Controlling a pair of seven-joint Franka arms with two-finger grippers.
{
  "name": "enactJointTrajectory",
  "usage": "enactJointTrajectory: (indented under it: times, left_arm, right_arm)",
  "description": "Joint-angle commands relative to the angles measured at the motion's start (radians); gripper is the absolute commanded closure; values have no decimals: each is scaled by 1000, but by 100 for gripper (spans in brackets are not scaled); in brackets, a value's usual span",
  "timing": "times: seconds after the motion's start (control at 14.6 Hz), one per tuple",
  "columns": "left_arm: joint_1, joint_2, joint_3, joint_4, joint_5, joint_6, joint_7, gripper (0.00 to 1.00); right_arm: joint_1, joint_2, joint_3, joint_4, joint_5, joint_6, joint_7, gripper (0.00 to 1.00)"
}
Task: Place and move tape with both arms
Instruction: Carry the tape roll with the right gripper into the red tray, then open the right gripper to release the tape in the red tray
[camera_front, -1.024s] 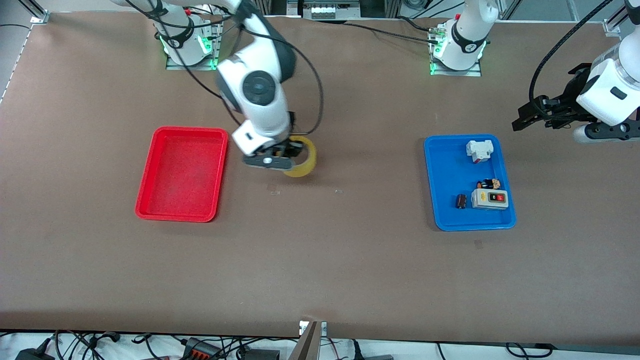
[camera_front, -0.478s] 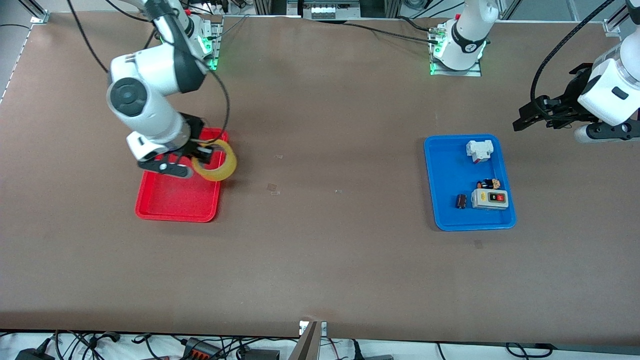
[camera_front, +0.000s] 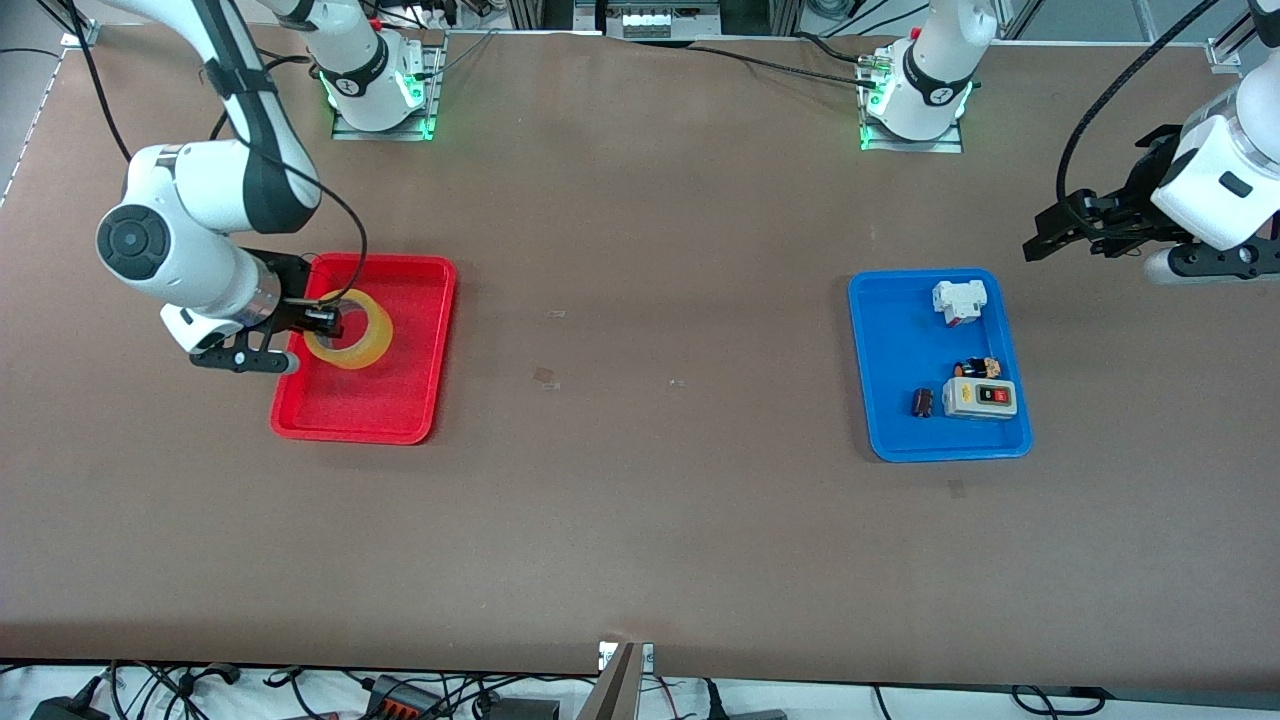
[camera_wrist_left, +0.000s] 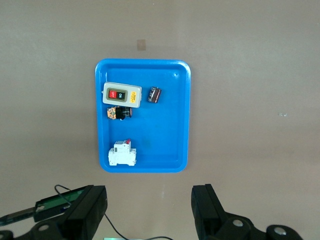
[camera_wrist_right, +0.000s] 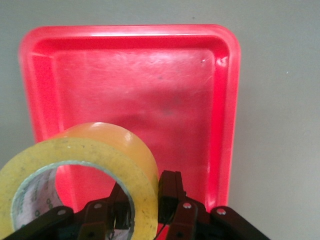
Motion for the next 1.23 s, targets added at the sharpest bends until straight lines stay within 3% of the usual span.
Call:
enactJointTrajectory:
  times: [0.0, 0.2, 0.48, 0.68, 0.75, 0.82, 0.96, 1.02, 1.16]
  left_arm:
    - [-27, -15, 18, -15, -21, 0, 22, 0]
    - [-58, -21, 66, -15, -21, 6, 22, 0]
    - [-44, -21, 61, -15, -21, 6, 22, 0]
    - [-44, -21, 61, -17, -21, 6, 22, 0]
    - [-44, -21, 60, -15, -21, 6, 22, 0]
    - [-42, -21, 58, -17, -19, 6, 22, 0]
    - [-39, -21, 55, -17, -19, 6, 22, 0]
    - [-36, -21, 55, -18, -19, 6, 23, 0]
    - [3, -21, 20, -20, -19, 6, 23, 0]
  right_arm:
    - [-21, 43, 19, -4, 10, 59, -62, 100]
    - [-22, 105, 19, -7, 10, 114, -62, 99]
    - [-21, 143, 20, -84, 10, 269, -63, 98]
    - [-16, 165, 22, -86, 10, 287, -62, 90]
    - [-15, 163, 23, -86, 10, 286, -62, 77]
    - [-15, 159, 23, -86, 10, 283, -62, 43]
    - [-13, 151, 25, -84, 10, 278, -57, 11]
    - [-15, 148, 25, -83, 10, 278, -57, 3]
    - [-15, 113, 25, -78, 10, 258, -49, 2]
